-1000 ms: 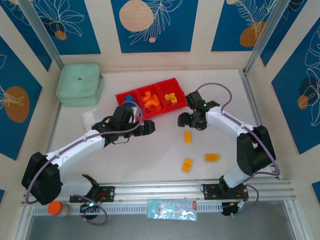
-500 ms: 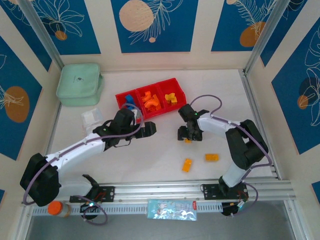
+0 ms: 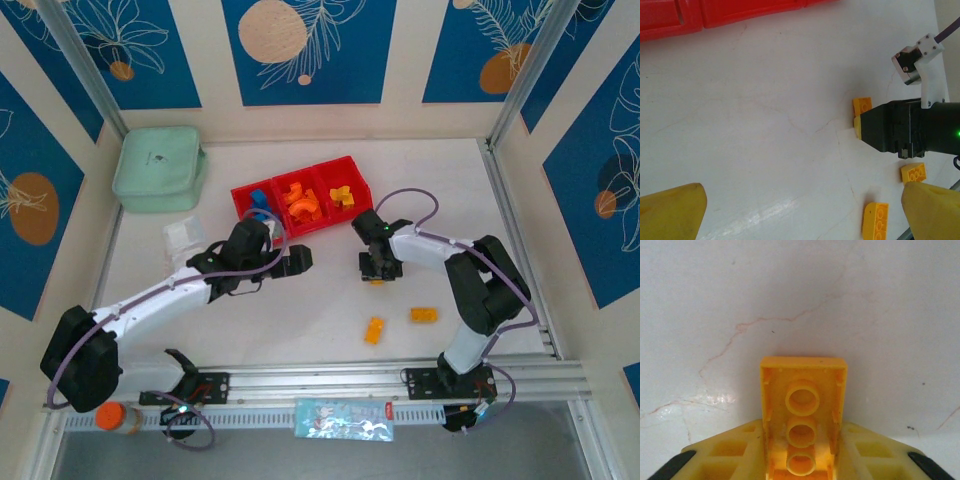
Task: Sort the legos into containers by color
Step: Pick up the lego from the center of the table.
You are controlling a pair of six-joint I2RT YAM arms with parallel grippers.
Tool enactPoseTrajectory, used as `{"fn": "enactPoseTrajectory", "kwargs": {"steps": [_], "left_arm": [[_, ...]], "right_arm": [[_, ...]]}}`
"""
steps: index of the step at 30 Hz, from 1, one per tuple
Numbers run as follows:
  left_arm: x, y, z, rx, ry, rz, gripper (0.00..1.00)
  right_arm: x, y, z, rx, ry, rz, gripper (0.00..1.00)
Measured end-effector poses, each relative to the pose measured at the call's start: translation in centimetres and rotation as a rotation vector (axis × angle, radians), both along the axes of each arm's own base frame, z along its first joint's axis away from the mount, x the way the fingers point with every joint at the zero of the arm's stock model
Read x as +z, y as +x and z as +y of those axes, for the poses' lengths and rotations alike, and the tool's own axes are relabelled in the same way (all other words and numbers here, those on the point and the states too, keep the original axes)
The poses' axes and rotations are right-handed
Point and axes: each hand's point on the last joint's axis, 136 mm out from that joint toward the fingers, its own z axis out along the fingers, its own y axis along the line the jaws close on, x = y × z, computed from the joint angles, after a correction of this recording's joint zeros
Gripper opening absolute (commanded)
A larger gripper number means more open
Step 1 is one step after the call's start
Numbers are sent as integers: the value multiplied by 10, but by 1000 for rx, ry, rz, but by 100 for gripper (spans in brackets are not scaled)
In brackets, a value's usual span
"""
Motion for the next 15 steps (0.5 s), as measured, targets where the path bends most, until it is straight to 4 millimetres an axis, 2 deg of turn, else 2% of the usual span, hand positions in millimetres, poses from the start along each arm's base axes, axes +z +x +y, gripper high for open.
{"fn": "enactPoseTrajectory", "kwargs": {"steps": [7, 10, 15], "left_arm": [[-1, 1, 0, 0, 2, 2, 99], [2, 2, -2, -3, 0, -5, 99], [10, 8, 0, 2, -9, -24, 99]], "right_arm": [[9, 6, 4, 10, 19, -35, 23], [26, 16, 10, 20, 40, -76, 22], [66, 47, 28, 49, 95, -180, 22]]}}
